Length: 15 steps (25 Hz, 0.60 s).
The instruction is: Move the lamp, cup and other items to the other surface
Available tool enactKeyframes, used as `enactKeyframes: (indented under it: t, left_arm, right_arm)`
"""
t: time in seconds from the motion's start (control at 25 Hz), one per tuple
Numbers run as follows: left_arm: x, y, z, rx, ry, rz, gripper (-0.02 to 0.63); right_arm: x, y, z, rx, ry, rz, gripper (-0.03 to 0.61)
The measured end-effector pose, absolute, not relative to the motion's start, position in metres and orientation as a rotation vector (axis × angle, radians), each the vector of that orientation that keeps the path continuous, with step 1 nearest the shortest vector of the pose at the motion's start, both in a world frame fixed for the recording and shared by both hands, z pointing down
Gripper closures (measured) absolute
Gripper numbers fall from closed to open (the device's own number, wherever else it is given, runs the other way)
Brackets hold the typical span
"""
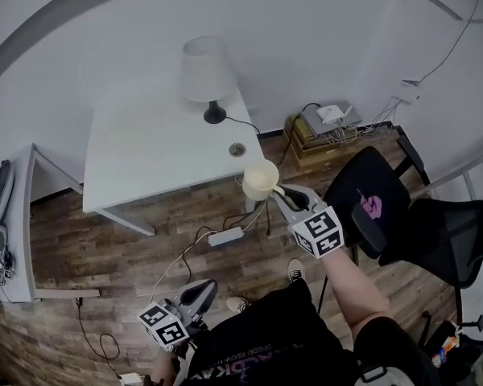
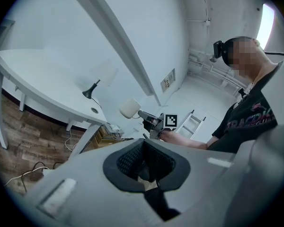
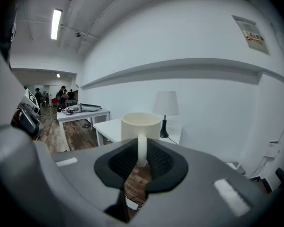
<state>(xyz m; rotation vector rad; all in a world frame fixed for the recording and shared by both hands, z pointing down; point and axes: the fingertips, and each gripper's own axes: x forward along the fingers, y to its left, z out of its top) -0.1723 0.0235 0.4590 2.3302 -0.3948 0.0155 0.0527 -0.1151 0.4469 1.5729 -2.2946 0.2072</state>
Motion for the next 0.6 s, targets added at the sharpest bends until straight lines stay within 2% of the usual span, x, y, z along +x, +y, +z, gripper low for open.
enactKeyframes:
  t: [0.6]
  left_arm:
    - [-0.001,0.028,0.459,2.338,-0.108,0.141,0.621]
  right_arm:
    - [0.264,-0.048,0.445,1.877,-2.067,0.288,0.525]
